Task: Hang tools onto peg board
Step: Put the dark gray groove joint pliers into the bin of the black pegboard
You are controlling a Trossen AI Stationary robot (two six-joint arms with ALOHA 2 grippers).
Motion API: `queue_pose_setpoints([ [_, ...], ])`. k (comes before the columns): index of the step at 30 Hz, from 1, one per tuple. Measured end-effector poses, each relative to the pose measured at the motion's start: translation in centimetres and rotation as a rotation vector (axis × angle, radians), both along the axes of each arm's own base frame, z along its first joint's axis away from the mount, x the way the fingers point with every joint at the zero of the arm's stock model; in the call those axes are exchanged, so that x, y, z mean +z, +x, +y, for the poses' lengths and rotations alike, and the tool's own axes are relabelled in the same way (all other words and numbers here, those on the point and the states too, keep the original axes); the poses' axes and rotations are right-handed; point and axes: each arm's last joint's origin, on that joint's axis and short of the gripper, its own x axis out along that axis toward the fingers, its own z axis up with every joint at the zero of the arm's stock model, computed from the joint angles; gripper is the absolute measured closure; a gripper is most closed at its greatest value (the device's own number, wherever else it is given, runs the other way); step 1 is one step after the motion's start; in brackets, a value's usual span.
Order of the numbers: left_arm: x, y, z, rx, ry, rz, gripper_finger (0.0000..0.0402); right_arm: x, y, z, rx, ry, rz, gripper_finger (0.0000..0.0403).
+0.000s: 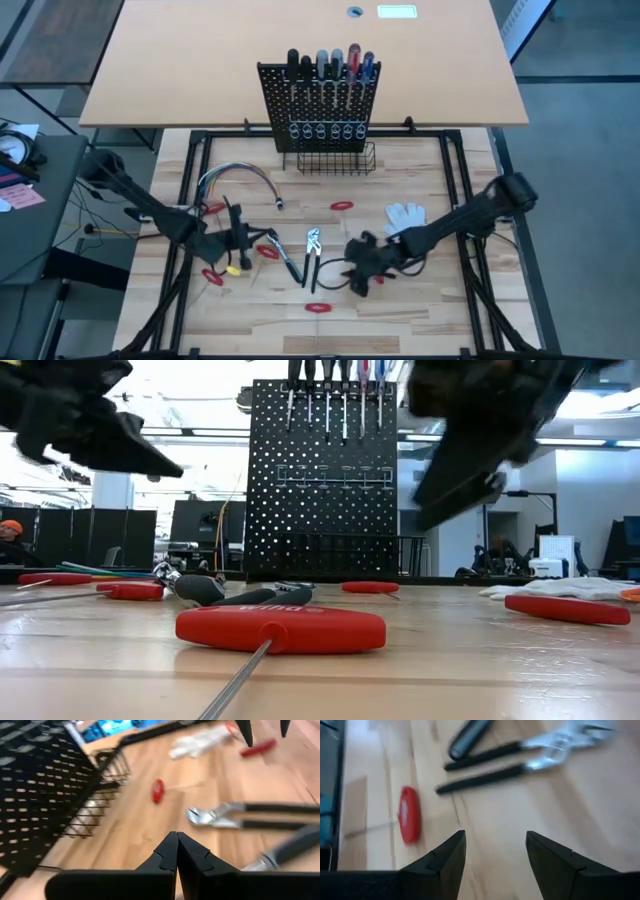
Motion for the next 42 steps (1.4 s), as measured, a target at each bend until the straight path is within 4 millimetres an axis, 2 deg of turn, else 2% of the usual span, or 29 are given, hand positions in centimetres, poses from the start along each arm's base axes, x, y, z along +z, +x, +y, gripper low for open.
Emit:
queue_pose_setpoints([
  [4,-1.2,0.2,-1.5,-0.042,-0.01,0.045,0.0401,-2.8,3.4,0.3,-0.015,0.037,-0.076,0.0188],
  [7,-2.2,0.2,-2.1,-0.045,-0.028,0.074,0.0401,-3.3,6.3,-0.3,-0.115,0.093,-0.074,0.0188],
  [11,-3.5,0.5,-2.5,-0.066,-0.044,0.128,0.0401,-4.1,9.1,-1.3,-0.283,0.146,0.053,0.0188],
  [15,-4.2,1.1,-3.1,-0.095,-0.057,0.131,0.0401,-3.4,11.2,-0.9,-0.314,0.113,0.154,0.0188],
  [20,-4.8,1.6,-3.5,-0.149,-0.033,0.147,0.0401,-1.8,13.9,0.0,-0.26,0.077,0.138,0.0188],
  [24,-4.8,1.9,-3.8,-0.154,-0.022,0.153,0.0401,-2.0,15.5,0.5,-0.219,0.053,0.133,0.0188],
  [31,-4.6,2.1,-3.9,-0.156,-0.014,0.153,0.0401,-3.4,17.1,1.2,-0.127,0.084,0.152,0.0198],
  [35,-4.6,2.1,-3.9,-0.156,-0.015,0.153,0.0401,-4.0,16.7,1.0,-0.125,0.067,0.215,0.0231],
  [42,-4.6,2.1,-3.9,-0.155,-0.011,0.16,0.0401,-3.0,14.8,0.3,-0.05,-0.07,0.355,0.0272],
])
